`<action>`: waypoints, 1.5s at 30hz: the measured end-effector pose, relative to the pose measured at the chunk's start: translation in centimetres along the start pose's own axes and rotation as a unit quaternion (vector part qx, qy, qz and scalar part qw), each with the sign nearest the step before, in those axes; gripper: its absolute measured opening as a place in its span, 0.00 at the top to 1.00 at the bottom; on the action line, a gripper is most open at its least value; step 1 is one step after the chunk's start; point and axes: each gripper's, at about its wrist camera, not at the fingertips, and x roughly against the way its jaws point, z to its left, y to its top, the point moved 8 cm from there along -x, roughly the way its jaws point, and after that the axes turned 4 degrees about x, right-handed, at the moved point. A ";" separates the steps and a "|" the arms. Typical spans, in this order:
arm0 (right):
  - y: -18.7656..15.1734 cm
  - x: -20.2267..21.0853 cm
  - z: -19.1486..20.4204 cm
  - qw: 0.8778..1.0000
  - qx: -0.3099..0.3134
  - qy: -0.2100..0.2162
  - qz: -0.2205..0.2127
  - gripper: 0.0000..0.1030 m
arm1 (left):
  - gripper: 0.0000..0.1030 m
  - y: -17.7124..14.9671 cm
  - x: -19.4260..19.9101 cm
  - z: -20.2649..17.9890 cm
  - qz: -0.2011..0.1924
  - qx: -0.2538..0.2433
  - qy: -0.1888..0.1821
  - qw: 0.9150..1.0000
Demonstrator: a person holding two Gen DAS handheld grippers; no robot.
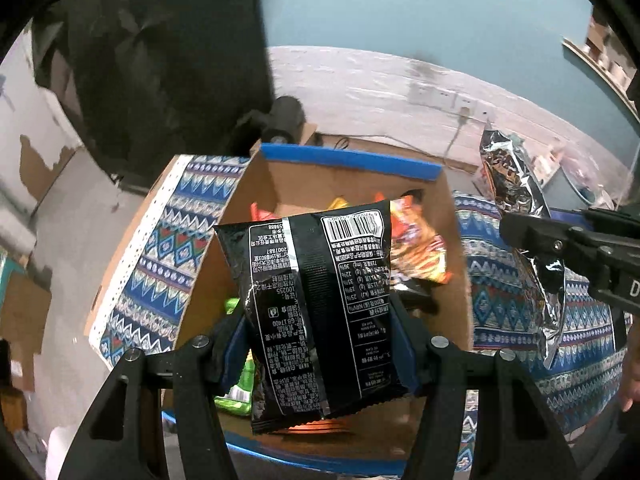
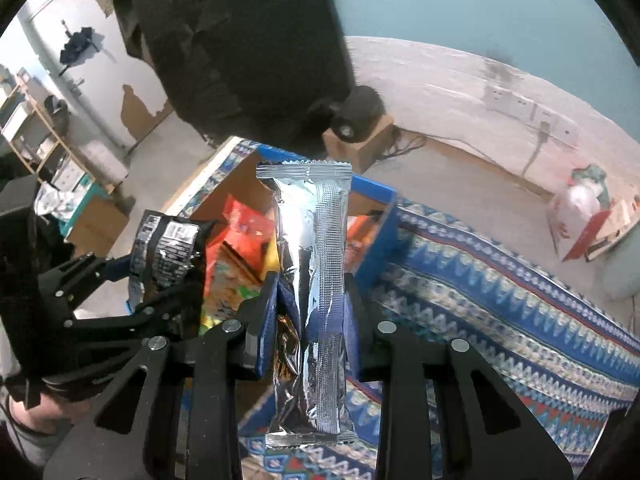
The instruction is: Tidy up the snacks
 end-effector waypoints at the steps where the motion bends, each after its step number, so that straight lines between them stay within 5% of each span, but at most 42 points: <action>1: 0.2 -0.3 0.4 1.000 0.002 0.002 0.001 0.74 | 0.40 -0.1 -0.2 0.3 0.002 0.003 0.002 1.000; 9: 0.8 -3.9 3.7 0.999 0.014 0.020 0.024 0.73 | 0.39 -0.9 -2.1 2.6 0.029 0.006 0.038 0.999; 11: 0.9 -4.6 4.0 0.999 0.015 0.020 0.029 0.73 | 0.29 -0.9 -2.0 2.9 0.028 0.009 0.043 0.999; 18: 0.6 -6.3 4.9 0.999 0.016 0.022 0.043 0.73 | 0.23 -0.3 -0.5 3.7 0.009 0.017 0.048 0.999; 20: 0.5 -6.2 4.8 0.999 0.009 0.022 0.044 0.64 | 0.21 -0.2 -0.1 3.9 0.005 0.018 0.052 0.998; 24: 0.5 -5.0 4.8 0.999 0.014 0.016 0.038 0.59 | 0.21 -0.1 1.1 3.9 -0.006 0.019 0.058 0.998; 32: 1.1 -0.2 4.3 0.998 0.040 -0.034 -0.015 0.31 | 0.15 0.6 3.8 2.7 -0.037 0.007 0.055 0.998; 45: 0.6 6.3 2.3 0.994 0.027 -0.067 -0.086 0.29 | 0.04 1.2 8.0 0.0 -0.085 -0.013 0.037 0.996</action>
